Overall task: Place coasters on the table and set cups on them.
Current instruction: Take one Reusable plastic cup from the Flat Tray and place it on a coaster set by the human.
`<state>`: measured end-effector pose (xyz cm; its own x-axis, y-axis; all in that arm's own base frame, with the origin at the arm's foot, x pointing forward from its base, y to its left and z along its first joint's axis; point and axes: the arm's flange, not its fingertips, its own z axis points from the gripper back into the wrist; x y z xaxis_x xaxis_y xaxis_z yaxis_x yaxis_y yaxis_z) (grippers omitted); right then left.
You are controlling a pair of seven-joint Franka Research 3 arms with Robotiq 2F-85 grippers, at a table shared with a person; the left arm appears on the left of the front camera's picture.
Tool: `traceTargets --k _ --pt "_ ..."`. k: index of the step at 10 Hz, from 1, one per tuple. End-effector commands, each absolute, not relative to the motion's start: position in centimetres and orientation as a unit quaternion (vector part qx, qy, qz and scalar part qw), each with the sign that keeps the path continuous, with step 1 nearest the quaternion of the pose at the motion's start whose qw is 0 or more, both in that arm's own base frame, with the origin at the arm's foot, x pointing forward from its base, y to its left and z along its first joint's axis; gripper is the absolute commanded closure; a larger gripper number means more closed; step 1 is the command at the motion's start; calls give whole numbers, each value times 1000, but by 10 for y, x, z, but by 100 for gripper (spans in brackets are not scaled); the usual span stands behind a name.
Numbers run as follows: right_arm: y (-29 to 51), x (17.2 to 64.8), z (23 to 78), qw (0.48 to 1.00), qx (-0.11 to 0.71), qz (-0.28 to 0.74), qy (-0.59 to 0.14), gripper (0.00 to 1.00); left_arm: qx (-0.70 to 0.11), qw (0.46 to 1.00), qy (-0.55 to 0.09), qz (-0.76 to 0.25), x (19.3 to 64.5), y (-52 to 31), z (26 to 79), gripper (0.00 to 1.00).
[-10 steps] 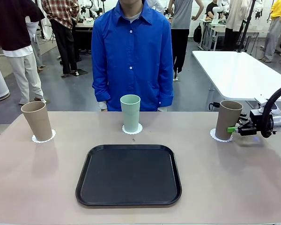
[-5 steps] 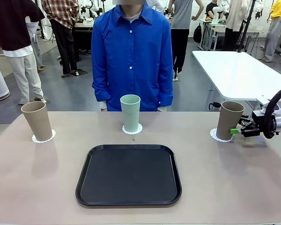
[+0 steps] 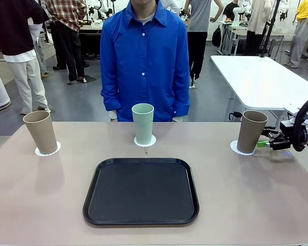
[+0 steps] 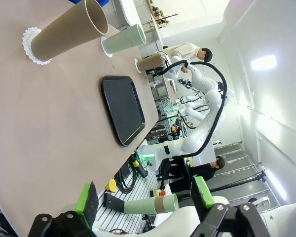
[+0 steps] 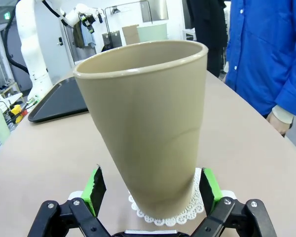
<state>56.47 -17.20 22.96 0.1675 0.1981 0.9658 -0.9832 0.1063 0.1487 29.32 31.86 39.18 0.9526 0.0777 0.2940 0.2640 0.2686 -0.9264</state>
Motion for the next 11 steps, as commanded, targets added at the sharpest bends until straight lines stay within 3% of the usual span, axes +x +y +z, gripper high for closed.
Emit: traceTargets --k 1,3,7,11 --pt "-188 569 234 616 467 475 -420 0 -599 787 -139 -51 292 317 395 0" --pt "-202 565 239 639 449 459 -425 0 -599 787 -139 -51 292 317 395 0" --pt "-195 501 321 843 255 275 -385 0 -599 787 -139 -51 292 317 395 0" --pt "-168 438 399 901 182 212 -332 0 -599 787 -139 -51 292 317 395 0"
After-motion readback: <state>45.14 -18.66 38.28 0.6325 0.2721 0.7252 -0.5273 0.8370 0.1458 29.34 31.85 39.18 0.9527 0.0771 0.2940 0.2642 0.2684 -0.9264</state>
